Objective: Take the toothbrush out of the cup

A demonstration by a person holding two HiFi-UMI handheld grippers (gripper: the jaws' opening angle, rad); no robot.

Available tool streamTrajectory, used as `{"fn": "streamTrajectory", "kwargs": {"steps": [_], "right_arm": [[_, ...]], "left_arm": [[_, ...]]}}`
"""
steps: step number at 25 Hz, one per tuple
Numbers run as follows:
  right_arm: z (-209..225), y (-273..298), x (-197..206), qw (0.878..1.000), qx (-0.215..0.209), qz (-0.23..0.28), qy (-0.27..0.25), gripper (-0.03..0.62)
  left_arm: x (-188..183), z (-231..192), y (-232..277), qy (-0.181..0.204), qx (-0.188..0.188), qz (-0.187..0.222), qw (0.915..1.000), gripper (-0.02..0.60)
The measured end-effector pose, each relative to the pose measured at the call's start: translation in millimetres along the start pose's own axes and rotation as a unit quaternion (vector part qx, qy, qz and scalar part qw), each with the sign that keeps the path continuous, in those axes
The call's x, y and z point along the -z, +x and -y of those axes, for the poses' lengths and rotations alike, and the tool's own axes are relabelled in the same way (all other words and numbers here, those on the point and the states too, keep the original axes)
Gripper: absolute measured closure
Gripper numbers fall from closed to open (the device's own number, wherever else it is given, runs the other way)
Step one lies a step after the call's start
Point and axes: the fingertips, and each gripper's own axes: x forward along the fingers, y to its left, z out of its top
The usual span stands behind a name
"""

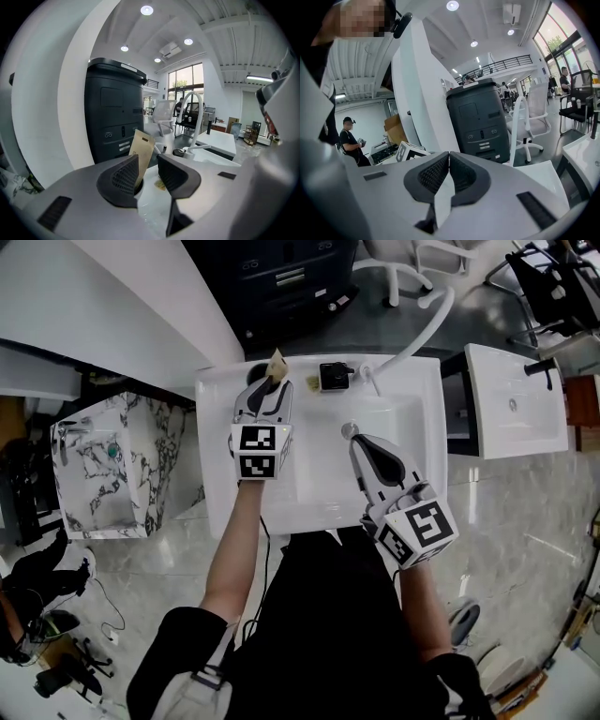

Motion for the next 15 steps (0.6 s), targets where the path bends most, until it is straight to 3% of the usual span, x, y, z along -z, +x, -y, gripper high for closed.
{"fn": "streamTrajectory", "kwargs": {"steps": [7,15], "right_arm": [[6,-5,5,1.0,0.009,-0.006,0.006,0.562],[8,-8,7,1.0,0.016,-0.009,0.011,0.562]], "left_arm": [[9,-7,20,0.026,-0.026,-0.016,0.9992,0.346],[13,-13,33,0.046,-0.042,-0.032,0.9975,0.339]]}}
